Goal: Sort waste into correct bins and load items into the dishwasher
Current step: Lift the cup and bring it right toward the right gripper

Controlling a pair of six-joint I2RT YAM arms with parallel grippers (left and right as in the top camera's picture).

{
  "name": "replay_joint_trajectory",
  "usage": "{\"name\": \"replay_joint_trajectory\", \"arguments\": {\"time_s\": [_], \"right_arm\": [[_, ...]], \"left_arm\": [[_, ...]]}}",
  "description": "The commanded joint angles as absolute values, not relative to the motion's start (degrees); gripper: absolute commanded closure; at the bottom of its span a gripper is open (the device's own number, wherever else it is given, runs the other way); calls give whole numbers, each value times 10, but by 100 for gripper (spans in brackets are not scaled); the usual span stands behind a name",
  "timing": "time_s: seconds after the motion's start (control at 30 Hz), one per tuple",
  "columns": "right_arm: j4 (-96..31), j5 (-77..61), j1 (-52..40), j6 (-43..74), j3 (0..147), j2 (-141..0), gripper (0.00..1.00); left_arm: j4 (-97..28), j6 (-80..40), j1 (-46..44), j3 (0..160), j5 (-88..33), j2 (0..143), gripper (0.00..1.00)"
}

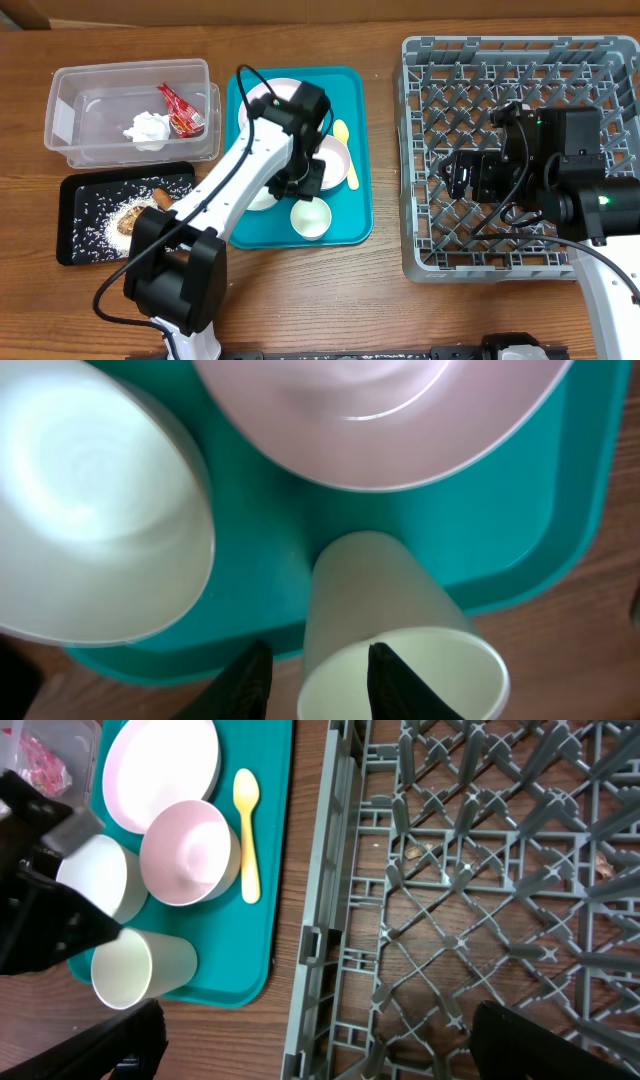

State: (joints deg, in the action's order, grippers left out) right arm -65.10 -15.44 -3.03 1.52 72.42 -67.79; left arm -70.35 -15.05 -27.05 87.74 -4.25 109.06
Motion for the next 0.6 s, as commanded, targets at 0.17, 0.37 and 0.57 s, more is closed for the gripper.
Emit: {"name": "replay_joint_trajectory", "arguments": {"time_s": [0.17, 0.37, 0.57], "right_arm": [[-646, -151, -29, 17, 728, -677, 0], [-642, -152, -29, 17, 728, -677, 0], [-637, -183, -29, 58, 728, -677, 0]], "left_arm": [[-651, -178, -274, 802, -45, 1091, 78], [-646, -182, -274, 832, -66, 1091, 96], [-718, -140, -261, 983, -140, 1089, 96]]}}
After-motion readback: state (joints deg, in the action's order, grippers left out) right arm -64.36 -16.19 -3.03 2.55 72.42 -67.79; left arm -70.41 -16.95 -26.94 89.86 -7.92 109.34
